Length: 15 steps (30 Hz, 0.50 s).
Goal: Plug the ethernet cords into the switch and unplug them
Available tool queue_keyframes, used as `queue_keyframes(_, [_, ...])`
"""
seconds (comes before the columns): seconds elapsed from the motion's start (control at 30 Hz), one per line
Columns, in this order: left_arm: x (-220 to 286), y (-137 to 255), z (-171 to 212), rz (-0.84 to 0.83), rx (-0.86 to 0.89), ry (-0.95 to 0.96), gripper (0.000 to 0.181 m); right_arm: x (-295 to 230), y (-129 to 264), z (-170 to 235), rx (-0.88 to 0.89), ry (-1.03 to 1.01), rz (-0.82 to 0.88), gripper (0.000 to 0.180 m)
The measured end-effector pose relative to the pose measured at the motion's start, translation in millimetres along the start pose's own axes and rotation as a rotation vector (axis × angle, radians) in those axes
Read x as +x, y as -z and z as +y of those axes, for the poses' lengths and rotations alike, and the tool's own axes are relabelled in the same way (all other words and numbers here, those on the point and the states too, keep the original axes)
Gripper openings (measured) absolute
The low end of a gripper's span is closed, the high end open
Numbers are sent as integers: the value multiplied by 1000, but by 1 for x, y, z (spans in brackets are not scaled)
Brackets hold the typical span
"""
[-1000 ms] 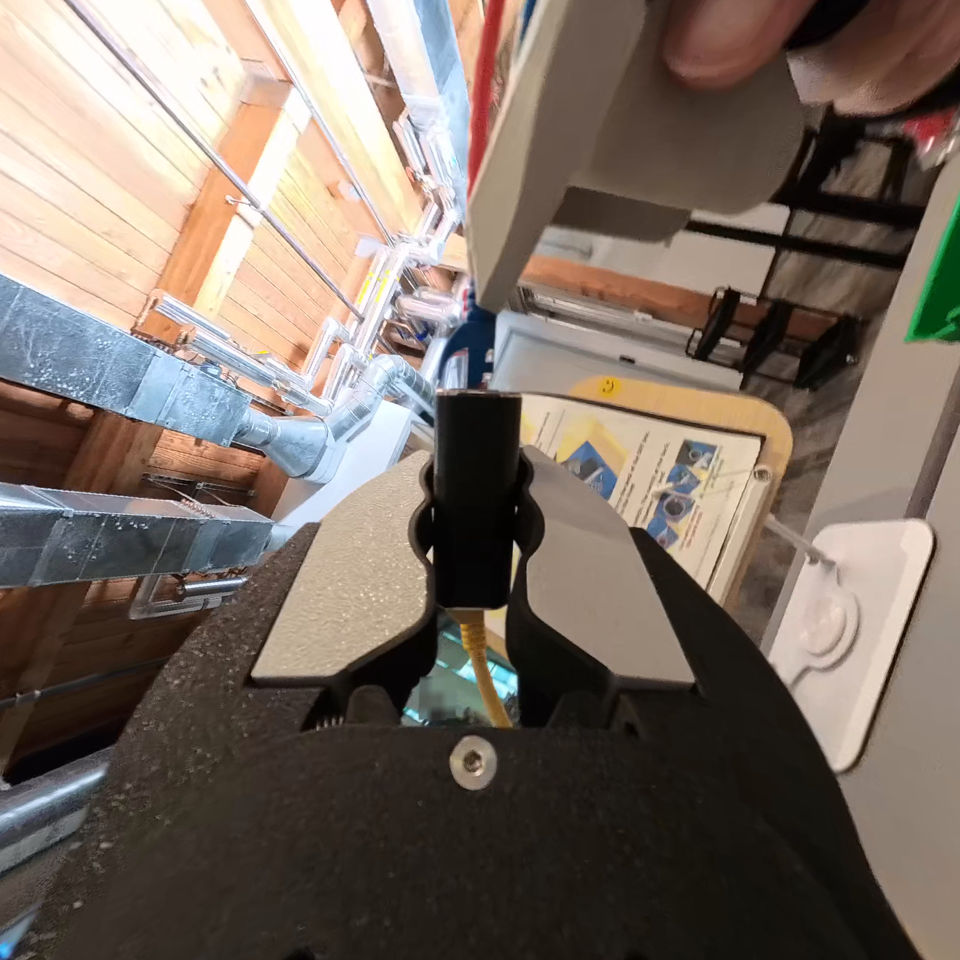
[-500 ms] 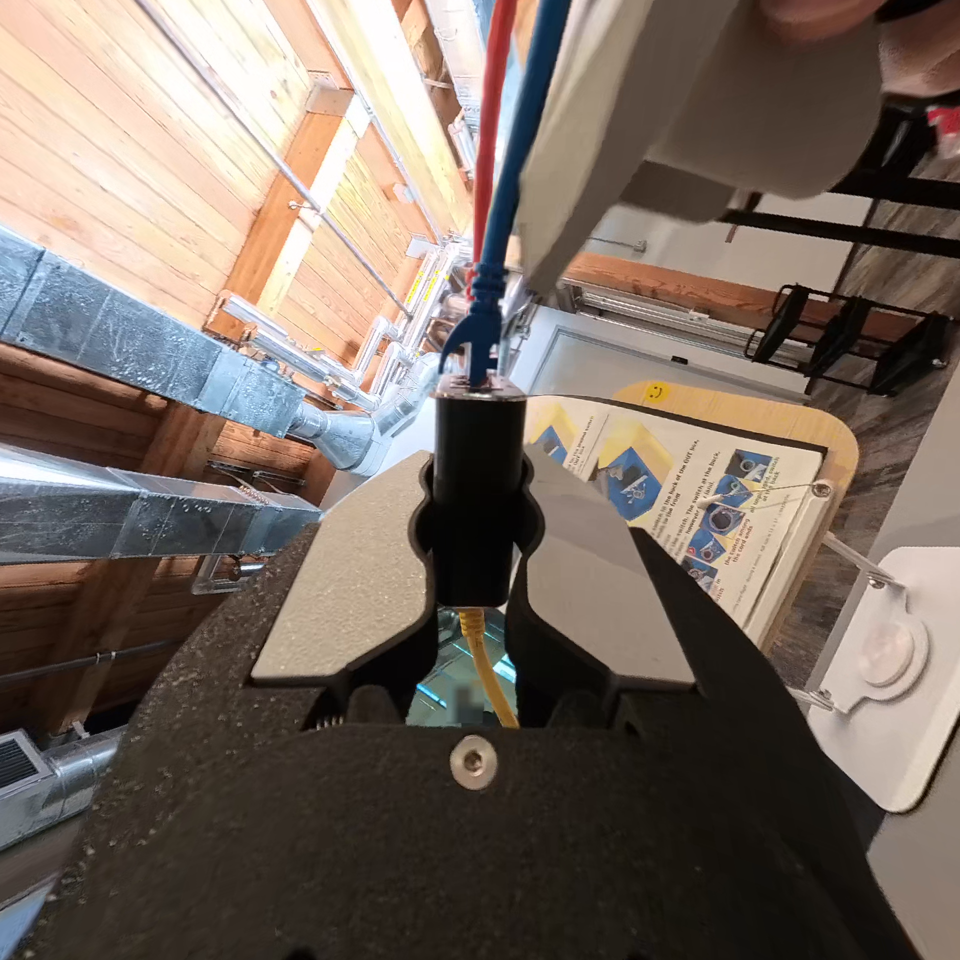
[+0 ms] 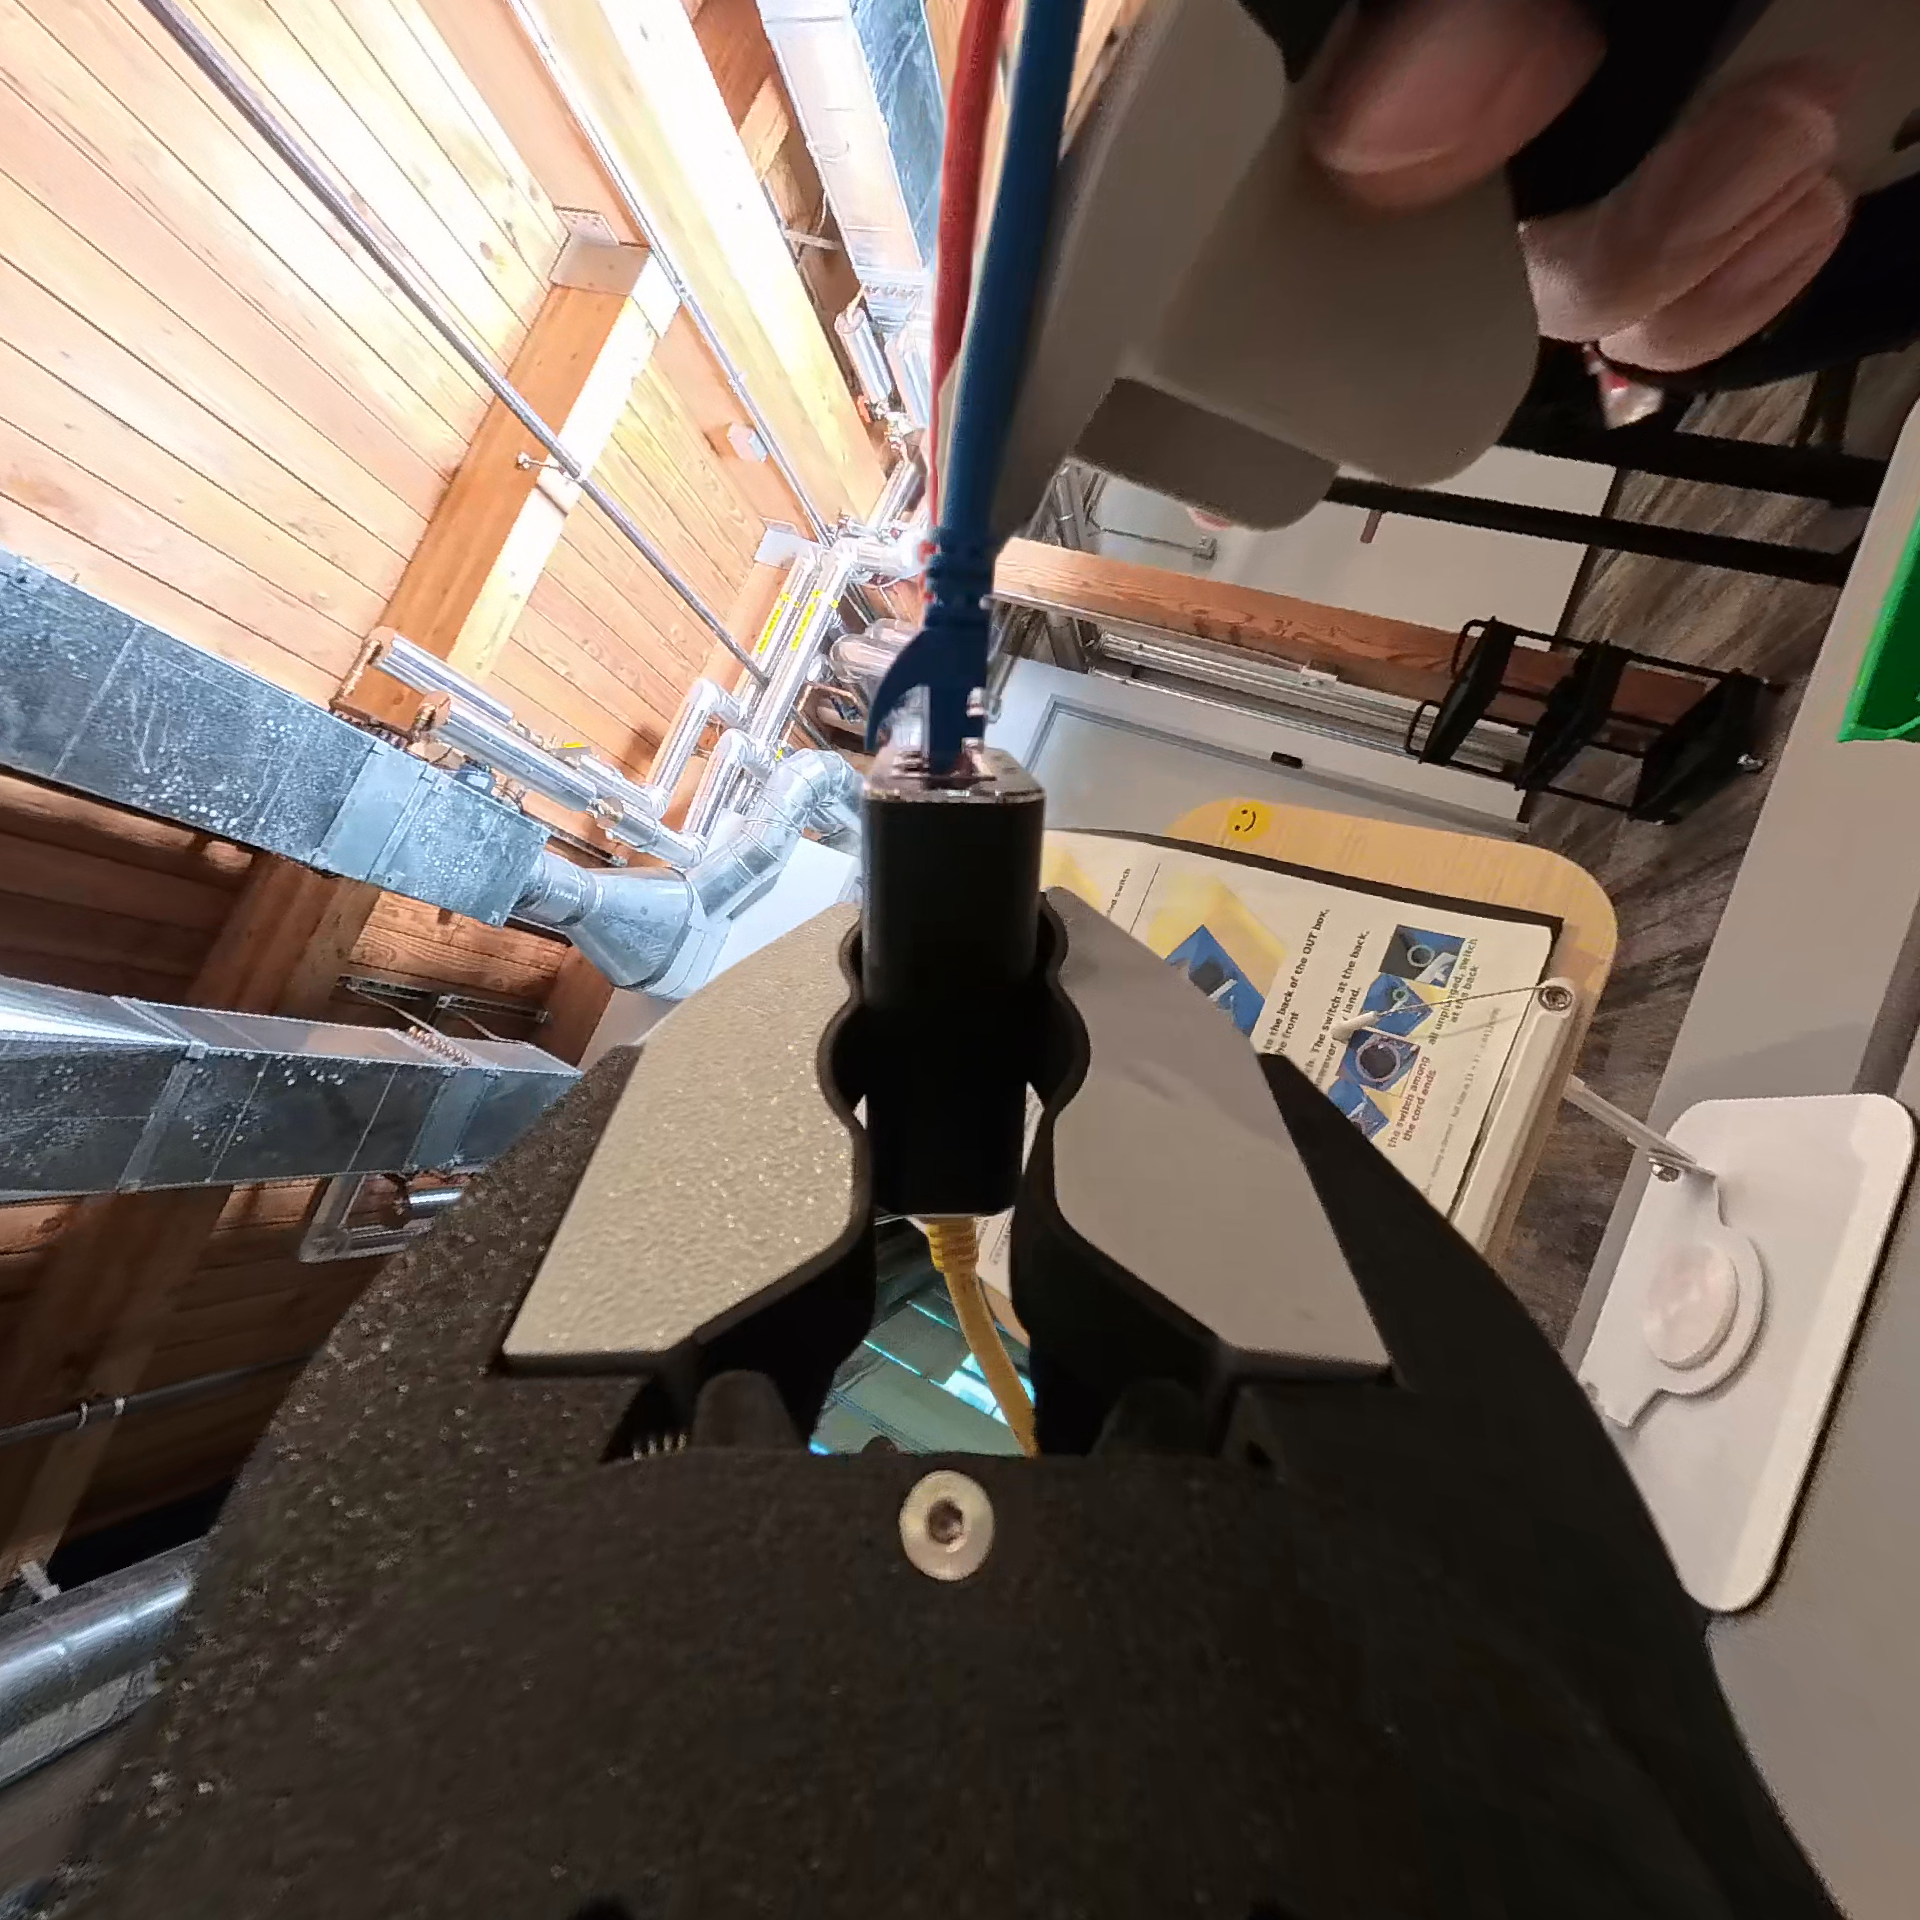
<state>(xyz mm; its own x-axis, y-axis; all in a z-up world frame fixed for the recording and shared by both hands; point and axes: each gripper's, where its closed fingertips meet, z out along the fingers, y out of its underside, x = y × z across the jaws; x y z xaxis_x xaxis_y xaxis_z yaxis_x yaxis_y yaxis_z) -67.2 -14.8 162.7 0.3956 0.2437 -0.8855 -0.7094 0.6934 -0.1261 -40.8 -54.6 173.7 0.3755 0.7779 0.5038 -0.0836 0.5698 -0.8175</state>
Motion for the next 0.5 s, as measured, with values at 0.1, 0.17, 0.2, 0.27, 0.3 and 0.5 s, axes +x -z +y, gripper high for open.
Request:
queue_keyframes(0.1, [2,0,-1,18,5,10,26,-2,1,0,-4,4,-12,10])
queue_keyframes(0.17, [3,0,-1,26,11,11,26,-3,1,1,0,-1,-21,10])
queue_keyframes(0.2, [3,0,-1,28,9,3,25,-3,1,2,-8,-4,-23,10])
queue_keyframes(0.27, [6,0,0,36,6,4,25,-3,2,6,-37,-9,-32,10])
queue_keyframes(0.3, [7,0,-1,36,7,11,25,-3,3,6,-45,-17,-37,10])
queue_keyframes(0.5, [6,3,-10,27,42,37,25,-6,5,3,-41,-44,-61,10])
